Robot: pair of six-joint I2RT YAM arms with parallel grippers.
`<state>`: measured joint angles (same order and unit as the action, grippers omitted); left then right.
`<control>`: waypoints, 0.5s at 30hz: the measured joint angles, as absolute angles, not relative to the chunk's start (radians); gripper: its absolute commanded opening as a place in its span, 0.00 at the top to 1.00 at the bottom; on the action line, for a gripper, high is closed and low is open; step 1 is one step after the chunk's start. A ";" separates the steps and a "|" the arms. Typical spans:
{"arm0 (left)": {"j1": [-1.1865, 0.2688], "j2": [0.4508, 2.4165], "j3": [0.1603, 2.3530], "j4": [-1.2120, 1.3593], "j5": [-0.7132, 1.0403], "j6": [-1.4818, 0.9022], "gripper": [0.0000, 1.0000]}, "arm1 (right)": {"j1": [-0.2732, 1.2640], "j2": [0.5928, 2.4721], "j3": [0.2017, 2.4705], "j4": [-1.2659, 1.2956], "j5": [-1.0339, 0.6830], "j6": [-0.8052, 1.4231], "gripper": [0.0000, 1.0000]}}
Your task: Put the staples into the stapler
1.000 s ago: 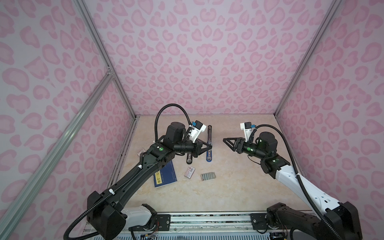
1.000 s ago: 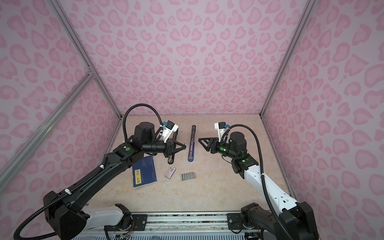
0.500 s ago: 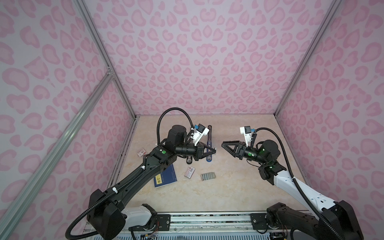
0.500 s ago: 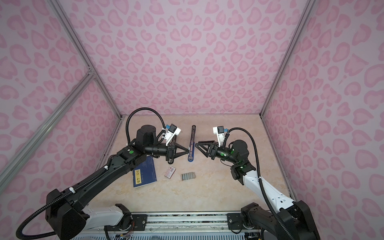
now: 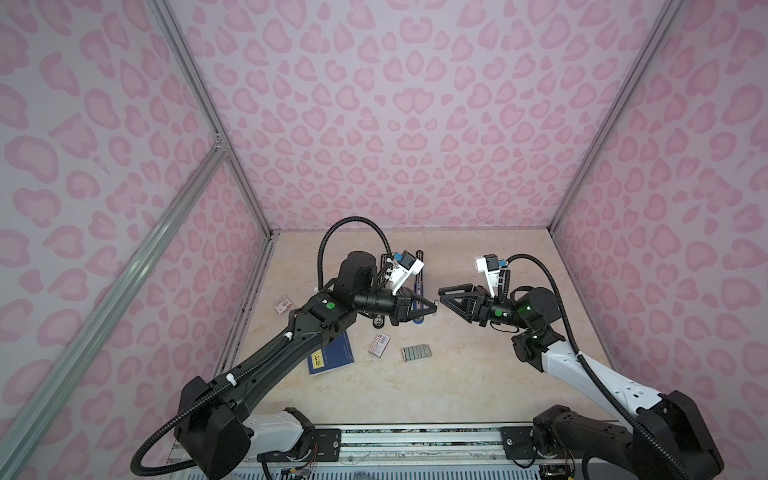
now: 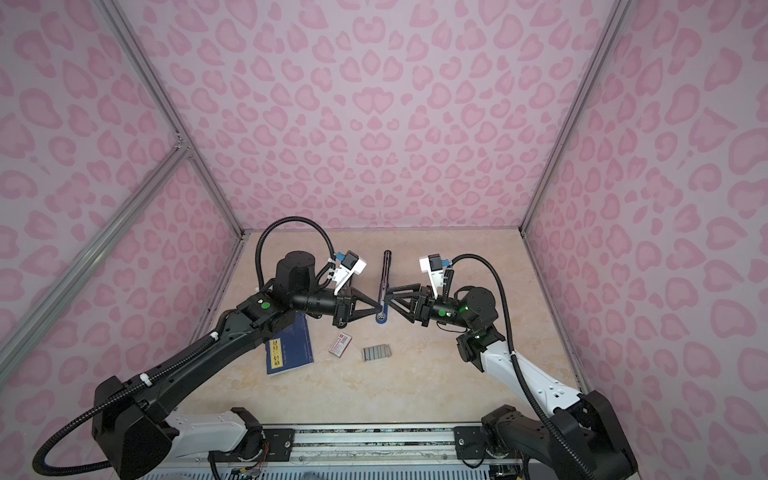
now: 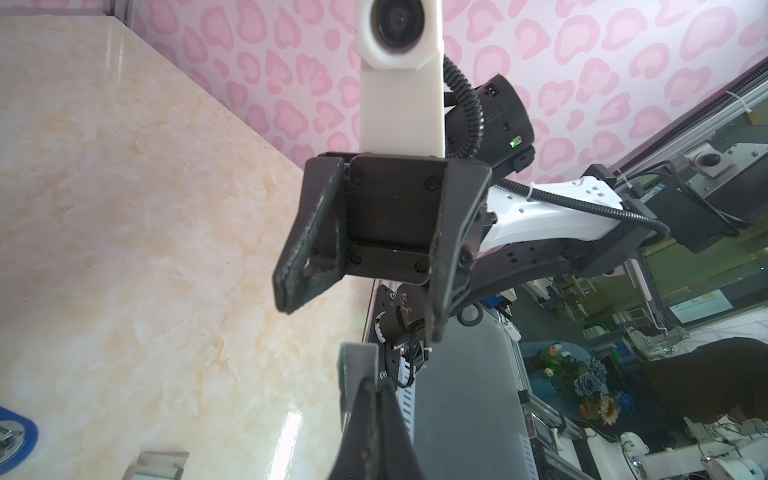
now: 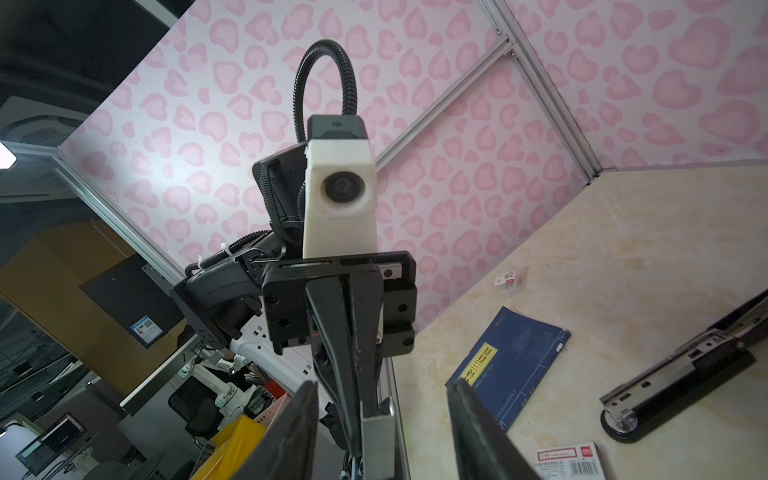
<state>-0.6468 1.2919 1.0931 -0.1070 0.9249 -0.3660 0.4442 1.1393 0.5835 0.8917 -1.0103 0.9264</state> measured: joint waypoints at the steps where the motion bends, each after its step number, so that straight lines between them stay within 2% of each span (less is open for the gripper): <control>1: -0.647 1.292 1.093 -0.107 0.927 -0.366 0.96 | 0.448 1.135 0.583 0.886 -1.010 0.922 0.46; 8: -0.647 1.298 1.095 -0.104 0.934 -0.366 0.96 | 0.453 1.107 0.576 0.872 -1.008 0.898 0.44; 15: -0.648 1.300 1.100 -0.103 0.939 -0.367 0.96 | 0.459 1.092 0.572 0.862 -1.002 0.897 0.49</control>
<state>-0.6476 1.3003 1.0996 -0.1032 0.9386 -0.3668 0.4595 1.0916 0.5720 0.8616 -1.0019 0.8970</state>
